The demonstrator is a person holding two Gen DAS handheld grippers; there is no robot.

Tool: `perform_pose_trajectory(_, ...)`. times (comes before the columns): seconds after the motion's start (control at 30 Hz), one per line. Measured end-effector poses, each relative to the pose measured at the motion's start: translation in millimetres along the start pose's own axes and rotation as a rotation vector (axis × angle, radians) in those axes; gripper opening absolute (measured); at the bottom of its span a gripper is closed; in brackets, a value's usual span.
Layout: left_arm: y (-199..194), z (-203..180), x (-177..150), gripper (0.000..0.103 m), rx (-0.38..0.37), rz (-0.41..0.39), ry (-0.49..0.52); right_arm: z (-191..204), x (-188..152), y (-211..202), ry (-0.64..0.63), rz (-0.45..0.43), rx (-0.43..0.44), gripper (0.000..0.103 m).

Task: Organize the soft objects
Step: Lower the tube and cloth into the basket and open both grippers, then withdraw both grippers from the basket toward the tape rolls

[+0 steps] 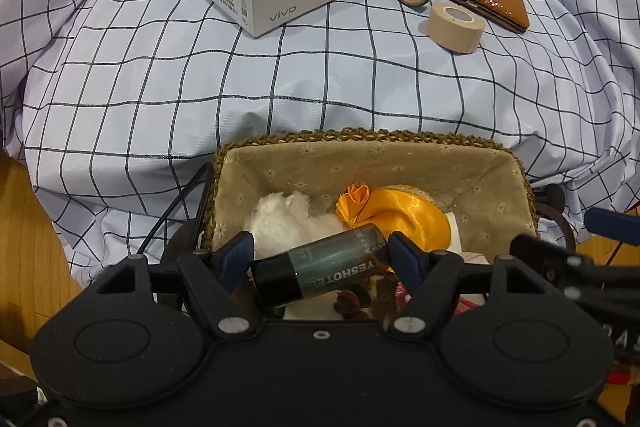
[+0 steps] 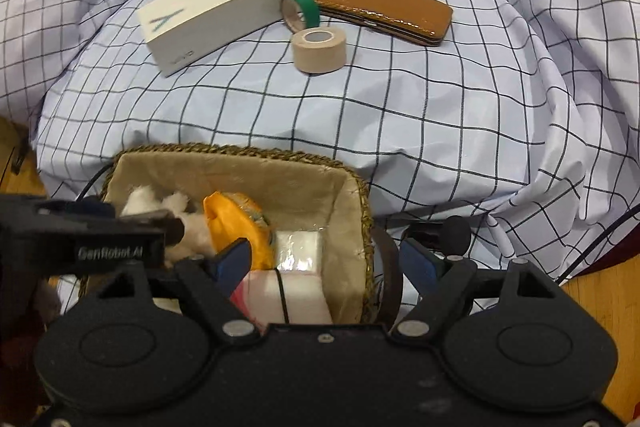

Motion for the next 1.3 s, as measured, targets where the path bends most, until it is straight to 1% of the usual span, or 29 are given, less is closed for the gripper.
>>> perform_pose_trajectory(0.3, -0.1, -2.5, -0.1, 0.069, 0.016, 0.002, 0.017, -0.8, 1.2, 7.4, 0.015, 0.002, -0.012, 0.081)
perform_pose_trajectory(0.33, -0.8, -2.7, -0.2, 0.071, 0.016, 0.0, 0.019, -1.0, 1.4, 7.7, 0.016, 0.003, -0.011, 0.081)
perform_pose_trajectory(0.37, -1.2, -2.6, -0.2, 0.076, 0.017, -0.002, 0.022, -1.1, 1.6, 8.2, 0.016, 0.004, -0.01, 0.081)
perform_pose_trajectory(0.4, -1.7, -2.9, -0.1, 0.078, 0.02, -0.006, 0.029, -1.0, 1.6, 8.6, 0.017, 0.004, -0.009, 0.081)
perform_pose_trajectory(0.63, -4.6, -2.6, 1.5, 0.08, 0.029, -0.018, 0.037, -1.8, 2.9, 9.3, 0.02, 0.003, -0.008, 0.081)
perform_pose_trajectory(1.17, -8.7, 3.5, -2.6, 0.08, 0.052, -0.002, 0.027, 0.8, 2.6, 10.1, 0.017, 0.005, 0.001, 0.081)
perform_pose_trajectory(1.23, -8.4, 4.0, -2.6, 0.081, 0.053, 0.001, 0.023, 1.5, 2.0, 10.5, 0.016, 0.007, 0.003, 0.081)
perform_pose_trajectory(1.3, -8.0, 3.8, -3.0, 0.083, 0.053, 0.003, 0.022, 2.4, 1.2, 11.0, 0.016, 0.01, 0.005, 0.081)
Point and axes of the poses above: each gripper's, at about its wrist camera, not at the fingertips, and y roughly the way its jaws point, z to its left, x to its top, the point moved 1 cm from there along y, roughly the way its jaws point, and after that the axes turned 15 degrees about -z, right-handed, at the moved point
